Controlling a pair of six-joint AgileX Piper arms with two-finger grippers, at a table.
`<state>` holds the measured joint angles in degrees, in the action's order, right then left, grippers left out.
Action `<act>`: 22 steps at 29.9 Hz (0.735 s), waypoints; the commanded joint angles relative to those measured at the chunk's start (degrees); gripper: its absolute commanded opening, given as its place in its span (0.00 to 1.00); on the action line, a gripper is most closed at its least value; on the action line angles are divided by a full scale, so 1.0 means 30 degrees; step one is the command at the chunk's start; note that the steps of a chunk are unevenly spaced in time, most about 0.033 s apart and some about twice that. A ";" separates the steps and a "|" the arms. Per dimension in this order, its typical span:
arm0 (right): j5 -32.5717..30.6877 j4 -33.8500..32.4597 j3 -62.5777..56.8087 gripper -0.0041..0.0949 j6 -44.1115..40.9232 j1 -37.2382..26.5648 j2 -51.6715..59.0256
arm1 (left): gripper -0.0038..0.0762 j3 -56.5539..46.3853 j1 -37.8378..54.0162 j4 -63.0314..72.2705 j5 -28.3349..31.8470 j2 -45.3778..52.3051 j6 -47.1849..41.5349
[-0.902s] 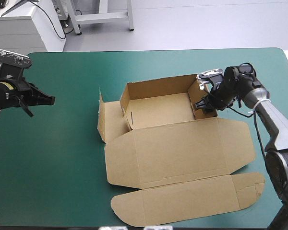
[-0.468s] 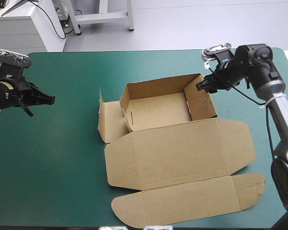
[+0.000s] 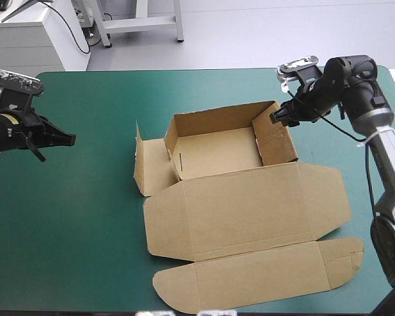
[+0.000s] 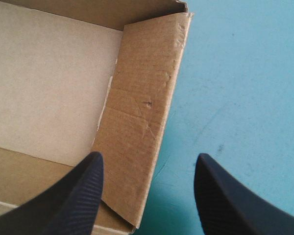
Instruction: Fold the box
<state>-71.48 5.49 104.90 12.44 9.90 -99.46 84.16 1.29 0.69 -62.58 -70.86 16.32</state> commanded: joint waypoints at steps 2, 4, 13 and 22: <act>0.0054 0.0072 0.0545 0.57 0.0207 -0.0118 -0.0214 | 0.06 0.0410 0.0016 0.0115 0.0521 0.0483 -0.0231; 0.0054 0.0072 0.0545 0.57 0.0207 -0.0118 -0.0902 | 0.06 0.0410 0.0016 0.0115 0.0339 0.0450 -0.0231; 0.0054 0.0658 0.0545 0.57 0.0207 -0.0118 -0.3622 | 0.06 0.0410 0.0016 0.0115 0.0058 0.0456 -0.0531; 0.0054 0.0959 0.0545 0.46 0.0516 -0.0118 -0.4447 | 0.06 0.0410 0.0016 0.0115 -0.0013 0.0444 -0.0607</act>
<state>-70.84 8.08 104.90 13.39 9.90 -115.79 84.16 1.29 0.73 -65.17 -70.91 15.05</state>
